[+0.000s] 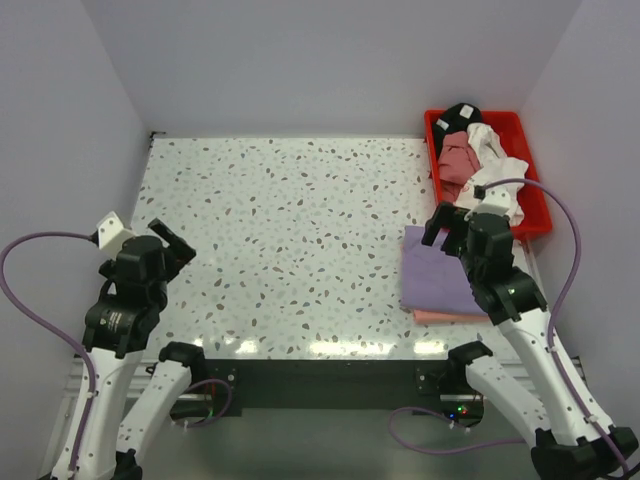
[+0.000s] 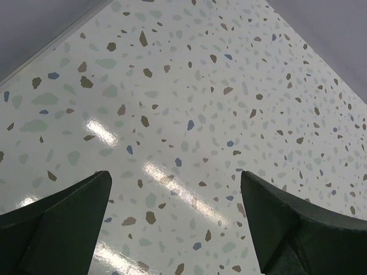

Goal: Fold and stack the t-shirts
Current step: Grab the tshirt from the pile

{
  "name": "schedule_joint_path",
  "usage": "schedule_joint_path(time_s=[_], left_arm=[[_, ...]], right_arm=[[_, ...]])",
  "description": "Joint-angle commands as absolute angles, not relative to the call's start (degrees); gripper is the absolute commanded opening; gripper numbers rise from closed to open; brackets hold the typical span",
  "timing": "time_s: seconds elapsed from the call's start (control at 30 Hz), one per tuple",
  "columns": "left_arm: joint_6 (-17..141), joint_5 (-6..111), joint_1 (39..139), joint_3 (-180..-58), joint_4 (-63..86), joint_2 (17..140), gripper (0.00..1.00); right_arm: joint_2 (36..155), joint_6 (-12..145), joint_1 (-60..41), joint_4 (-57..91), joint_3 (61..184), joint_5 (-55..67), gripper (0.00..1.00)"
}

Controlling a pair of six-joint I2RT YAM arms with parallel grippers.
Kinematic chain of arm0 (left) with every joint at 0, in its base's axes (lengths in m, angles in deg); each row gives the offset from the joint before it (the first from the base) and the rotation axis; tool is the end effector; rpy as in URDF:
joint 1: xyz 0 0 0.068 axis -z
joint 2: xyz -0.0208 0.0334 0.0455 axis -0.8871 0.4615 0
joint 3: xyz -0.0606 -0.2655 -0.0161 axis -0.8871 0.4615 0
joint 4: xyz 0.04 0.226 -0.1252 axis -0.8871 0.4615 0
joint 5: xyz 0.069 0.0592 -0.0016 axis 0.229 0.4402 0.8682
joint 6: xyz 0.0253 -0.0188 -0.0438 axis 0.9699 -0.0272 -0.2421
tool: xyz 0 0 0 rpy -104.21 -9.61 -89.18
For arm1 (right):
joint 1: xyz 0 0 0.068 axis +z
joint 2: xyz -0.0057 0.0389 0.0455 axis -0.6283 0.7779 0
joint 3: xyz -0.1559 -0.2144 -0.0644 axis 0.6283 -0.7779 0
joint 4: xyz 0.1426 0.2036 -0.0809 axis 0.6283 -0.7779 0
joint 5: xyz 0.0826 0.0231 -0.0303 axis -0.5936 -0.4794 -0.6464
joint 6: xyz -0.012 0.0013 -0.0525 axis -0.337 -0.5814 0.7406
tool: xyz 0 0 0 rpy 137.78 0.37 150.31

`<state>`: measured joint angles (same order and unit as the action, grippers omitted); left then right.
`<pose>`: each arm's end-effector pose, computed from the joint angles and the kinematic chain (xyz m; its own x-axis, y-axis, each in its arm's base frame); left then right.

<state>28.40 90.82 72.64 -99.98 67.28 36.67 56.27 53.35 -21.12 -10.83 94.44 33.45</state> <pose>0.0981 0.0006 0.3391 -0.2045 -0.5854 -0.7846 -0.5684 0.7236 -0.3917 0.1575 0.0380 0.3338 -0.3381 0.2340 -0.9116 0.1312 0.9709 0.2005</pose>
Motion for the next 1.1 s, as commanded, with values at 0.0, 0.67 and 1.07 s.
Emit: schedule_joint_path(time_s=[0.0,0.67,1.07], left_arm=[[27.87,92.45,72.36,-101.16,66.68,35.85,1.0],[25.85,78.65,72.27,-92.02,48.84,43.84,1.0],[25.76,77.15,72.36,-89.47,43.82,48.76,1.0]], right_arm=[[57.27,54.27,-20.91,-7.43,94.3,31.67,0.99],[87.05,47.77,-33.55,-4.71,109.92,29.04,0.99],[116.49,53.65,-43.5,-6.2,135.07,34.32,0.99]])
